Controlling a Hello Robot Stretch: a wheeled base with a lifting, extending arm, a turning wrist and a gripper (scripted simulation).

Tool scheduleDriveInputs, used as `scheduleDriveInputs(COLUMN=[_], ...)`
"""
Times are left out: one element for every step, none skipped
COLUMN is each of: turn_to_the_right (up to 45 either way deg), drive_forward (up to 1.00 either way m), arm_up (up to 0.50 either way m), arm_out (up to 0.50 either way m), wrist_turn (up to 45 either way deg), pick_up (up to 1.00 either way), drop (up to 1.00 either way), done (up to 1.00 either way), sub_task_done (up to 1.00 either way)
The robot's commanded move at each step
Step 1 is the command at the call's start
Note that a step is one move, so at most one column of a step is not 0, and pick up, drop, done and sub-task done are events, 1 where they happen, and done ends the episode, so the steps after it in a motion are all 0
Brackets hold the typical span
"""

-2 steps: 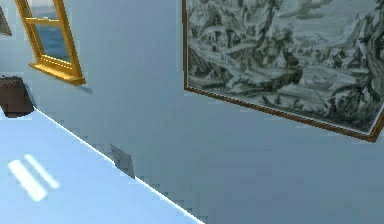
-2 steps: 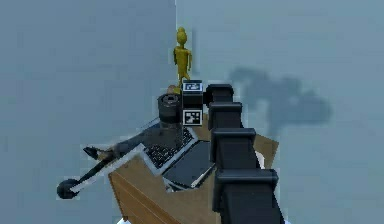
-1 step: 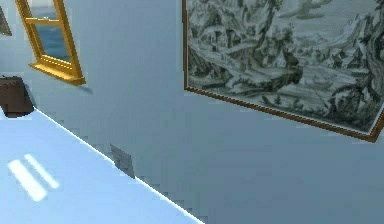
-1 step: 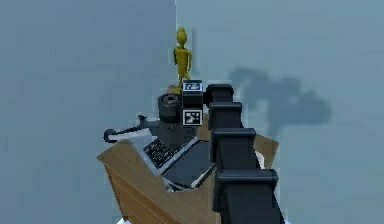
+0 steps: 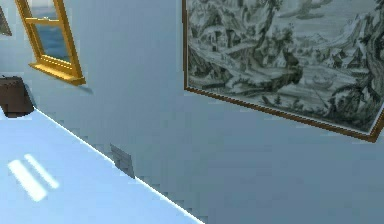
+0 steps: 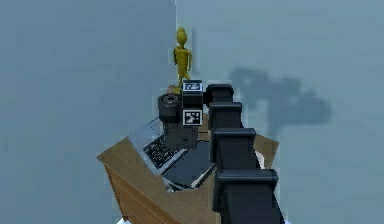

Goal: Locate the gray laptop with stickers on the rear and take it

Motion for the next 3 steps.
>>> scheduleDriveInputs(turn_to_the_right=[0.0,0.0,0.0], drive_forward=[0.00,0.00,0.00], arm_up=[0.00,-0.30,0.00], arm_out=[0.00,0.00,0.00], wrist_turn=[15.0,0.0,0.0], pick_up=[0.00,0.00,1.00], drop=[0.00,0.00,0.00], done=[0.00,0.00,0.00], sub_task_done=[0.00,0.00,0.00])
